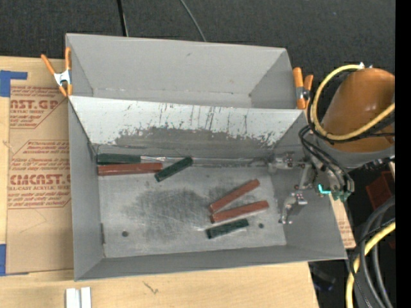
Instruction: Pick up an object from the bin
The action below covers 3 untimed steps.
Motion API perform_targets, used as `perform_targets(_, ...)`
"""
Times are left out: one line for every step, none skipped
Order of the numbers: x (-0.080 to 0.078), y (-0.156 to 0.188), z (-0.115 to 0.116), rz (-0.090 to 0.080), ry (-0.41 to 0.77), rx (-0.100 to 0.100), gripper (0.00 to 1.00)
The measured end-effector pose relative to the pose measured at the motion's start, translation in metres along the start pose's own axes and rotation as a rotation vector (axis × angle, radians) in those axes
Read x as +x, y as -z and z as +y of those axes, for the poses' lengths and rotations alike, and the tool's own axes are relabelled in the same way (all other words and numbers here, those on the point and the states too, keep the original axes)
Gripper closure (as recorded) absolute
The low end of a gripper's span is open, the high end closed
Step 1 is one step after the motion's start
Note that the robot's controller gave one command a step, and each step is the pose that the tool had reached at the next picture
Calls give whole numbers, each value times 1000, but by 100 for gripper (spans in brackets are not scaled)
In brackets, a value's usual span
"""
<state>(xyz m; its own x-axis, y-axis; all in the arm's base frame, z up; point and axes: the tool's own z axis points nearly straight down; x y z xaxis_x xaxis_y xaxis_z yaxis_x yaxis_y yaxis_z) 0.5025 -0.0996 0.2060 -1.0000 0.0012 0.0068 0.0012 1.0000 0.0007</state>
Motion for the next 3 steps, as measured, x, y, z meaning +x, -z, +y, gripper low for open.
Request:
perform_targets(-2, 4, 0, -8, 2, 1, 0)
perform_targets(-19, -46, -1, -16, 12, 3, 0)
perform_targets(-43, -130, 16, -6, 169, 1, 100)
